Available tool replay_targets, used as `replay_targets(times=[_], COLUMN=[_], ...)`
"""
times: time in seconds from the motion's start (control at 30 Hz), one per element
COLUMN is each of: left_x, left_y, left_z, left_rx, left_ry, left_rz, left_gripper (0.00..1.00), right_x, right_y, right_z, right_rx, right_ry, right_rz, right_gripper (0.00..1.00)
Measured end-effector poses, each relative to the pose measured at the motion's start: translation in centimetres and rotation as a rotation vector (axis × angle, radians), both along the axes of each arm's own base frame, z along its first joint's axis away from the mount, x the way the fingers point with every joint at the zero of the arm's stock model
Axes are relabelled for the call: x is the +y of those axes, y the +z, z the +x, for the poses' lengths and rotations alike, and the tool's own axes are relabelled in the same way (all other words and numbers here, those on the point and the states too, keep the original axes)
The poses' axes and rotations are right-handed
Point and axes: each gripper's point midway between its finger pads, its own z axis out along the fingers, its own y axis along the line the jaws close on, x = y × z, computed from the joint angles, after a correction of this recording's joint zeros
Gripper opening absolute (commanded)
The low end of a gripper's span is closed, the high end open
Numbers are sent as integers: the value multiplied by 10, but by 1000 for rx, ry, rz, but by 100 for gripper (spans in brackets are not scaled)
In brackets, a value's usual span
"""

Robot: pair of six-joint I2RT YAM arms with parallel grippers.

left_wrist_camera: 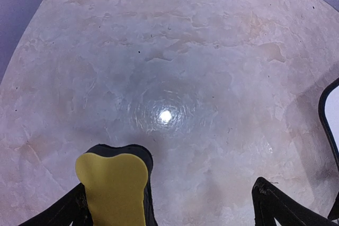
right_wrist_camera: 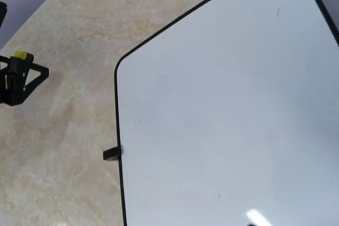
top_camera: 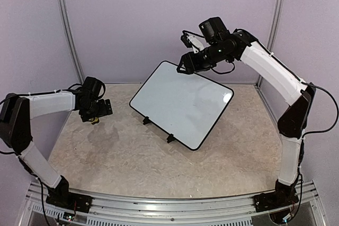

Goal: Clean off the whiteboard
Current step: Pick up the whiteboard eraser.

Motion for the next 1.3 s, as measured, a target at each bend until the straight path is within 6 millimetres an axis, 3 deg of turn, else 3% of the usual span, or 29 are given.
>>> replay_targets(times=[0.13,0.4,0.53,0.8,0.97,1.17,1.3], left_x=[1,0,-4,-12,-18,-33,-43], left_y=[3,2,9,50,84,126,133], left_z=[-3,-2,-2,-15,-35,-68,-85], left_rx=[-8,-10,-31,-166,-276,-433,-468], left_ry=[0,-5,-16,-46,-62,-105,-120], left_rz=[-3,-15,-38,-148,-277,-508,-625], left_gripper=[99,99,99,99,99,99,99], right_x=[4,40,56,101,132,174,210], right_y=[-3,-55,-61,-56,-74,-101,-124], right_z=[-2,-42,-56,-95,-110,-111,-114], right_rx=[-6,81,73,45,97,130,132], right_ry=[20,162,224,374,418,458,509], right_rz=[7,-43,-33,84,174,292,326], right_gripper=[53,49,50,50,51,50,49])
